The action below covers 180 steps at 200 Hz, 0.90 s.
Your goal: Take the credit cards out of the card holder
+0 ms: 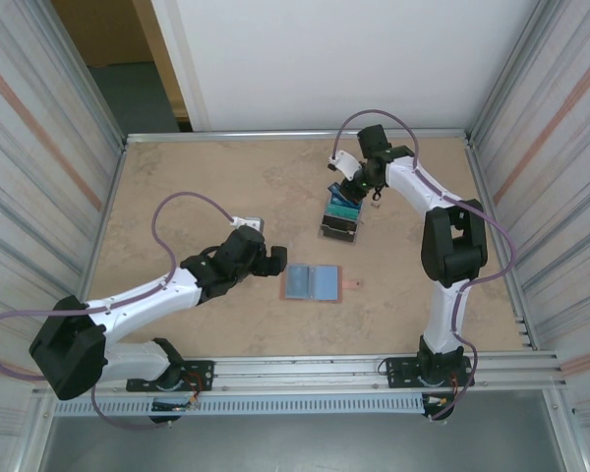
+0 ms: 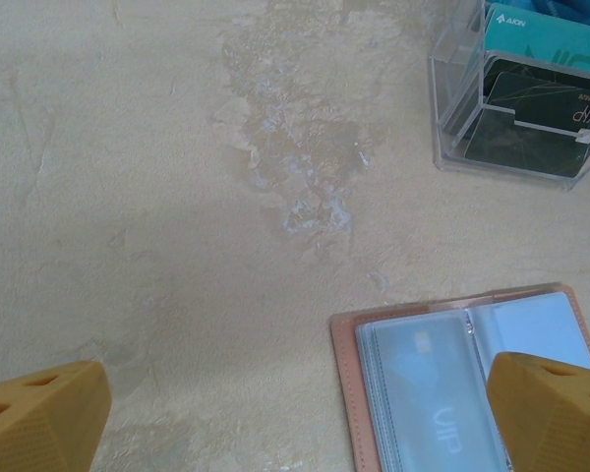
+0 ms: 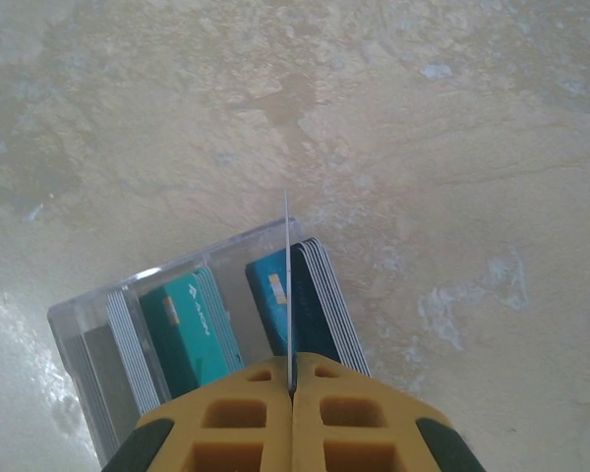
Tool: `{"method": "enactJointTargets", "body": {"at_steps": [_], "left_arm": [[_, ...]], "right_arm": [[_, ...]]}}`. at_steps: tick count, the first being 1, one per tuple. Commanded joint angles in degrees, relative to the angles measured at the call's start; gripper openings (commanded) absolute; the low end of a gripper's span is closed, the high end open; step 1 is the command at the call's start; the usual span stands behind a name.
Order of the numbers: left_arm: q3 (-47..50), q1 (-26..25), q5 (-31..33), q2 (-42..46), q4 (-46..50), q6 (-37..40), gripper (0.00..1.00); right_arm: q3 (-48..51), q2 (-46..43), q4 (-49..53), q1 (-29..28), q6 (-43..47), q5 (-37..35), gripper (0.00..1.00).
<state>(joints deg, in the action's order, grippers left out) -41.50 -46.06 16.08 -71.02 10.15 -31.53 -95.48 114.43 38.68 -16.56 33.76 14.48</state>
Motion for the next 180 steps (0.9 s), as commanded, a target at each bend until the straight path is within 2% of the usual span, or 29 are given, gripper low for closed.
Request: {"method": "enactJointTargets", "body": {"at_steps": [1,84,127,180], "left_arm": [[-0.1,0.4,0.2,0.6,-1.2,0.3,0.99],[-1.0,0.8,0.2,-0.1,-1.2,0.6,0.99],[-1.0,0.9,-0.1,-0.2,-1.4,0.7,0.99],[-1.0,1.3,-0.4,-0.3,-1.6,0.9,0.99]], "right_arm": [[-1.9,1.5,5.0,0.9,3.2,-1.8,0.00],[-4.3,5.7,11.0,1.1,5.9,-0.9,0.00],[-7.6,8.0,13.1,0.9,2.7,0.5,0.00],[-15.3,13.7,19.8,-1.5,0.7,-7.5,0.00]]}}
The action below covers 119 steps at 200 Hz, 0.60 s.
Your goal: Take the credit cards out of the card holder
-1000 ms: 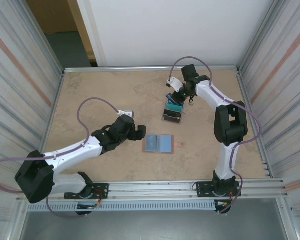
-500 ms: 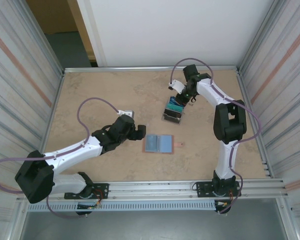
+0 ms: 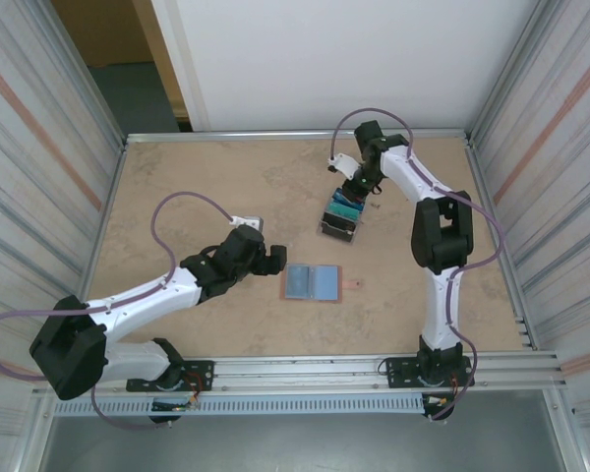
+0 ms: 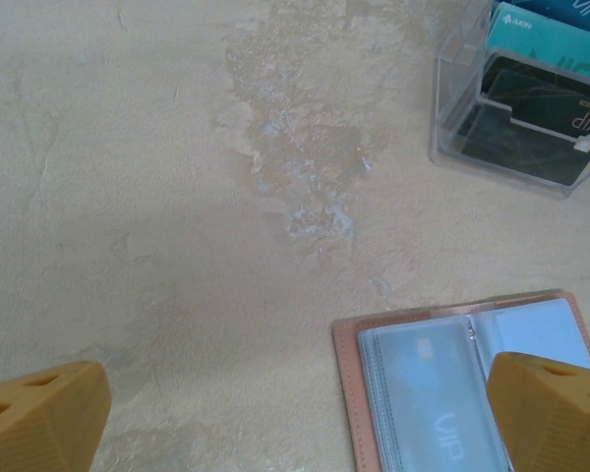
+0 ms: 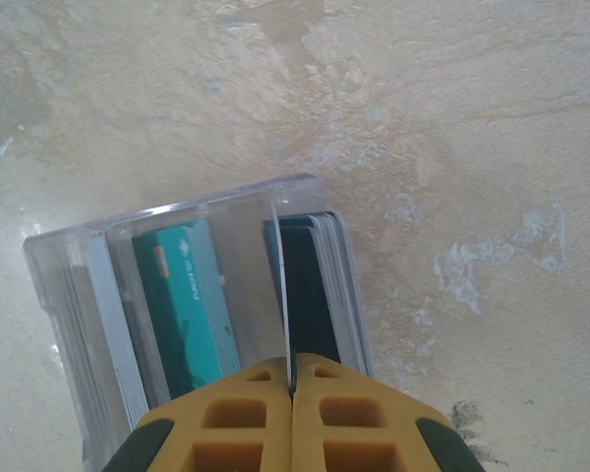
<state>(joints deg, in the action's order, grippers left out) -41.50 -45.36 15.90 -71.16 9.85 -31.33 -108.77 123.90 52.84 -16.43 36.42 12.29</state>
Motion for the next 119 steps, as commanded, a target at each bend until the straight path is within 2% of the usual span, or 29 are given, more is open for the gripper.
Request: {"method": "enactJointTargets", "body": {"at_steps": [1,24,74,88,119], "left_arm": [[-1.1,0.6,-0.2,-0.1,-1.2,0.7,0.99],[-1.1,0.7,-0.3,0.0,-1.4,0.8,0.99],[-0.8,0.8,-0.8,0.2,-1.6,0.7,0.99],[-0.7,0.8,-1.0,0.3,-1.6,0.7,0.99],[-0.5,0.8,-1.1,1.0,-1.8,0.8,0.99]], "right_arm": [[-2.1,4.2,5.7,-1.7,-2.1,-5.6,0.00],[-5.2,6.0,8.3,-2.8,-3.6,-8.6,0.00],[-8.9,6.0,9.5,-3.0,-8.1,-7.7,0.00],[-9.1,5.5,9.5,-3.0,-8.5,-7.0,0.08],[-9.1,4.1,8.9,-2.9,-9.2,-7.2,0.16]]}}
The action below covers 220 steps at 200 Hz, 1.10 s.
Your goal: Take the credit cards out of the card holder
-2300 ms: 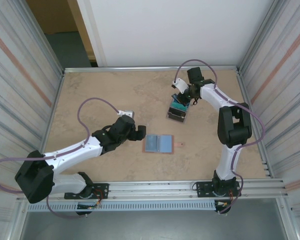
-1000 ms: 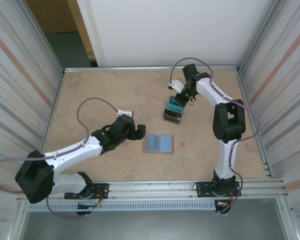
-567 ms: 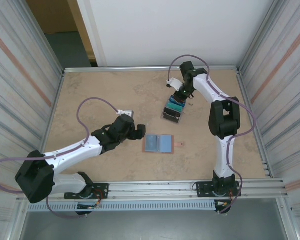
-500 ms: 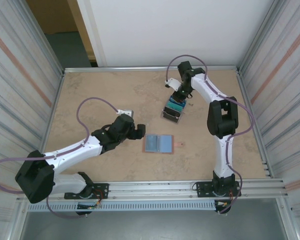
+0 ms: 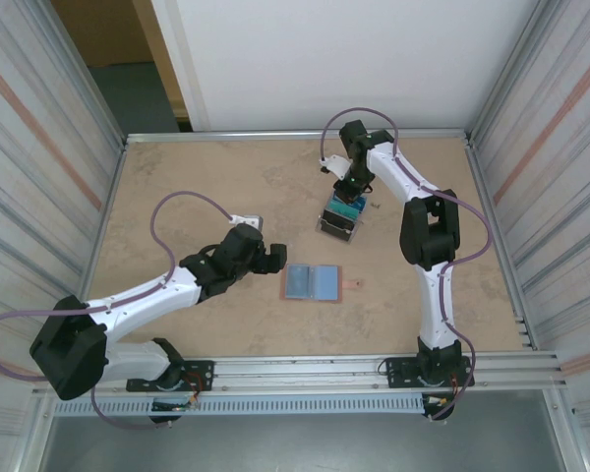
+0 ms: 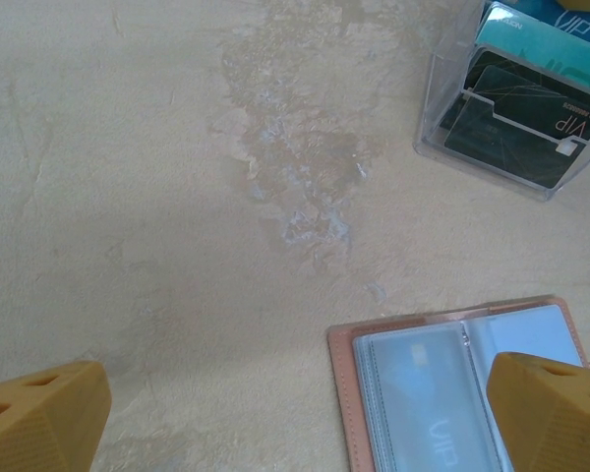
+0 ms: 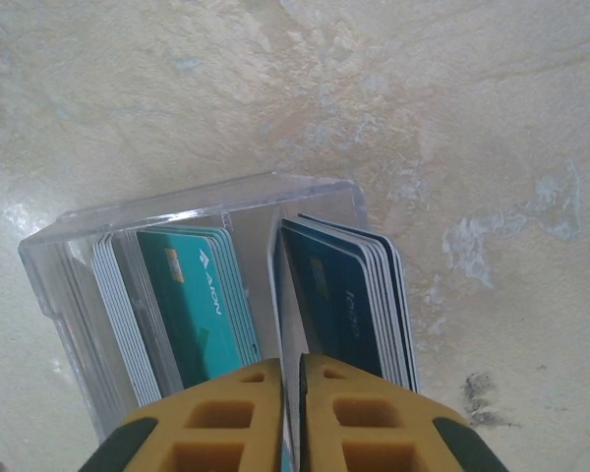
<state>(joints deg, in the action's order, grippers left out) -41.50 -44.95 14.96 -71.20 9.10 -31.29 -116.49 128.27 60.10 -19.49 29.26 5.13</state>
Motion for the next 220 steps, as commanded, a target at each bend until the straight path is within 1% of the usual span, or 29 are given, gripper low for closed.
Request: {"method": "enactJointTargets", "body": {"at_steps": [1,22,48,66,124,167,191,195,220], "left_arm": [[-0.5,0.4,-0.2,1.1,-1.1,0.8,0.99],[-0.1,0.3,-0.4,1.5,-1.3,0.8,0.99],[0.1,0.4,-0.5,1.8,-1.3,0.9,0.99],[0.4,0.4,-0.7,2.0,-1.7,1.0,0.99],[0.4,0.4,-0.8,2.6,-2.1,1.8,0.99],[0.4,0.6,-0.2,2.8,-1.9,1.6,0.99],[0.5,0.6,0.5,3.3,-1.6,1.5,0.99],[0.6,0.6,0.6,3.5,-1.6,1.5,0.99],[1.2,0.7,1.6,4.8,-1.4,1.3,0.99]], "right_arm": [[-1.4,-0.3,1.6,0.2,-2.0,0.0,0.16],[-1.4,-1.3,1.0,0.4,-2.6,0.1,0.19],[-0.7,-3.1,-0.7,0.6,-3.3,0.3,0.19],[0.1,-4.3,-2.5,0.6,-3.9,-0.8,0.17],[3.1,-5.9,-5.7,0.9,-4.4,-5.4,0.16],[4.6,-8.1,-8.2,1.9,-8.4,-6.6,0.16],[8.5,-13.0,-11.7,1.5,-11.0,-5.7,0.18],[11.4,-14.2,-12.6,1.4,-11.4,-5.5,0.19],[19.7,-21.8,-17.4,-0.5,-14.4,-4.6,0.23]]}}
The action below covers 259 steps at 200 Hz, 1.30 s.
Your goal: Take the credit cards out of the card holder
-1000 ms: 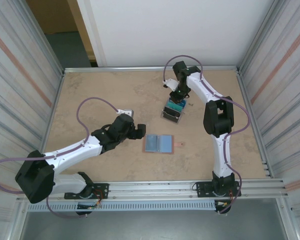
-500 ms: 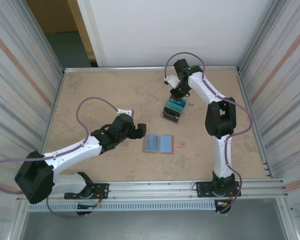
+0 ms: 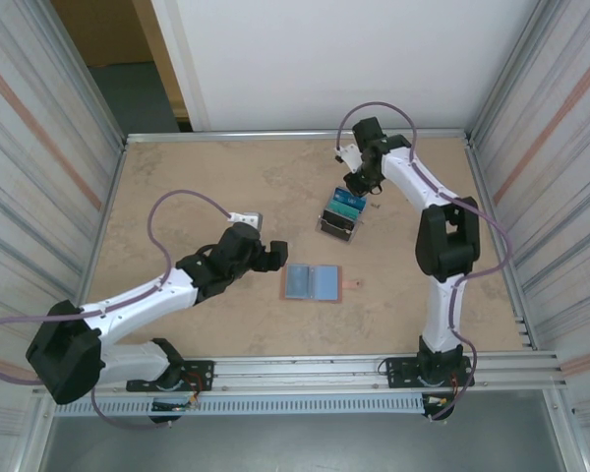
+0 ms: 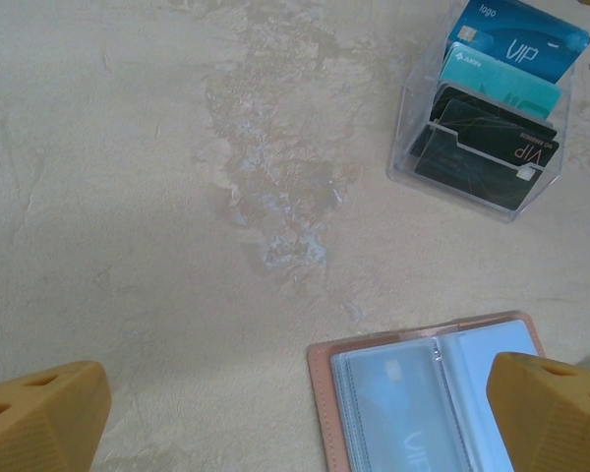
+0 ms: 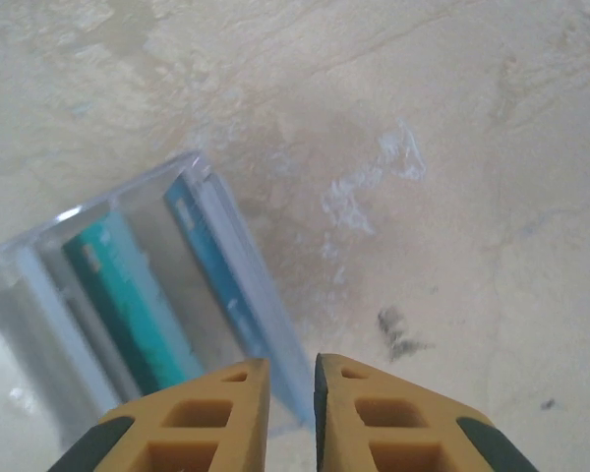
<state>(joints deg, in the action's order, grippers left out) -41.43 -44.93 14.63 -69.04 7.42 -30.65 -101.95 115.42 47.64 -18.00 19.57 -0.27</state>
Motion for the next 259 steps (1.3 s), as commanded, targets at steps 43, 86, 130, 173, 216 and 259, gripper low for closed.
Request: {"method": "enactJointTargets", "body": {"at_steps": [43,86,130,173,216,259], "left_arm": [[3.1,0.9,2.1,5.9,0.2,0.9,0.98],[6.1,1.1,0.8,11.2,0.0,0.6,0.98],[9.5,1.1,-1.5,17.8,0.9,-1.8,0.99],[13.1,-0.2,-0.8,23.6,1.9,-3.6,0.99],[16.7,-1.0,1.7,28.6,2.3,-5.5,0.99],[21.1,-1.1,6.4,37.5,6.8,-8.6,0.99]], "right_arm": [[19.1,-23.1,-10.7,-6.2,-10.5,3.2,0.33],[30.6,-37.0,-14.3,-10.1,-17.8,7.1,0.45],[43.2,-54.1,-21.5,-10.2,-26.4,15.3,0.99],[50.7,-65.6,-25.5,-10.1,-34.6,18.4,0.99],[51.9,-67.7,-24.5,-10.8,-37.8,23.2,0.99],[54.7,-66.0,-26.4,-17.3,-38.3,14.7,0.99]]}}
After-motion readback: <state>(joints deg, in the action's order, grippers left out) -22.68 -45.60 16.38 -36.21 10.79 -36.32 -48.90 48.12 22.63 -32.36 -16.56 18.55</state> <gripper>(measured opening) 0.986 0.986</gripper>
